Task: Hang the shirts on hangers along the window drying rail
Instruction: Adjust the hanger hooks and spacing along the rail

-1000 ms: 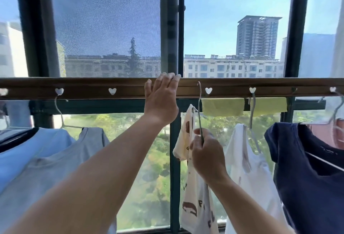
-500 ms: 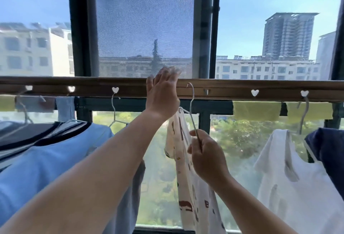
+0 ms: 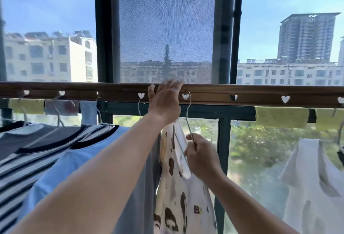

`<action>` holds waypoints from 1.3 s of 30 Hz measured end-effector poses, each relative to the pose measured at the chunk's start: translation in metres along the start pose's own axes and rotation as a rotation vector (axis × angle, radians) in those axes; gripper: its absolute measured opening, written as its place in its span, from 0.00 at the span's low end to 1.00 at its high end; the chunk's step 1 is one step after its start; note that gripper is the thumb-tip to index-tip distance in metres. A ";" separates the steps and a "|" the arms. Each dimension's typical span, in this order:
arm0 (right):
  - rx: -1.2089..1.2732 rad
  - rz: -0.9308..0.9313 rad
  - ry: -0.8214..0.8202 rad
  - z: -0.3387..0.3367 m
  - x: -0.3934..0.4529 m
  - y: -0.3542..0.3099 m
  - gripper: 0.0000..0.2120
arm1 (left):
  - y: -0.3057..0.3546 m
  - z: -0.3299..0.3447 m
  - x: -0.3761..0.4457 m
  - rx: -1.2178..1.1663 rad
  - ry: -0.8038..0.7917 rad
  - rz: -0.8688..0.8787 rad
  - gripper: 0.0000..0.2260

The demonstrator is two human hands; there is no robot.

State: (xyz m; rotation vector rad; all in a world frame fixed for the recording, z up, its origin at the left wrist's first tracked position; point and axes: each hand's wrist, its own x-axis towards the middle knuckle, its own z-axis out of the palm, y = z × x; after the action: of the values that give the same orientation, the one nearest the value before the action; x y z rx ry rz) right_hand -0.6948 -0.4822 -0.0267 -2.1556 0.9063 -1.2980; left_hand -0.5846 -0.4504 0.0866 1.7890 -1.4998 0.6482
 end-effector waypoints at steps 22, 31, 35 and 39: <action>-0.092 0.017 0.202 -0.006 -0.004 -0.012 0.20 | 0.026 0.017 -0.011 -0.121 0.099 0.122 0.33; -0.266 -0.070 0.389 -0.090 -0.004 0.016 0.21 | 0.112 0.060 -0.015 -0.313 0.179 0.214 0.28; -0.340 -0.019 0.402 -0.139 -0.004 0.035 0.24 | 0.152 0.077 -0.013 -0.274 0.176 0.269 0.24; -0.476 0.065 0.348 -0.189 -0.007 0.058 0.27 | 0.195 0.095 -0.011 -0.285 0.199 0.334 0.20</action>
State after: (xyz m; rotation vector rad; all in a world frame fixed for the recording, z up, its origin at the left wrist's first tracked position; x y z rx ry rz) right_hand -0.8837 -0.5261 0.0146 -2.2453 1.5457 -1.5786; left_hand -0.7834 -0.5334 0.0572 1.2363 -1.6719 0.7101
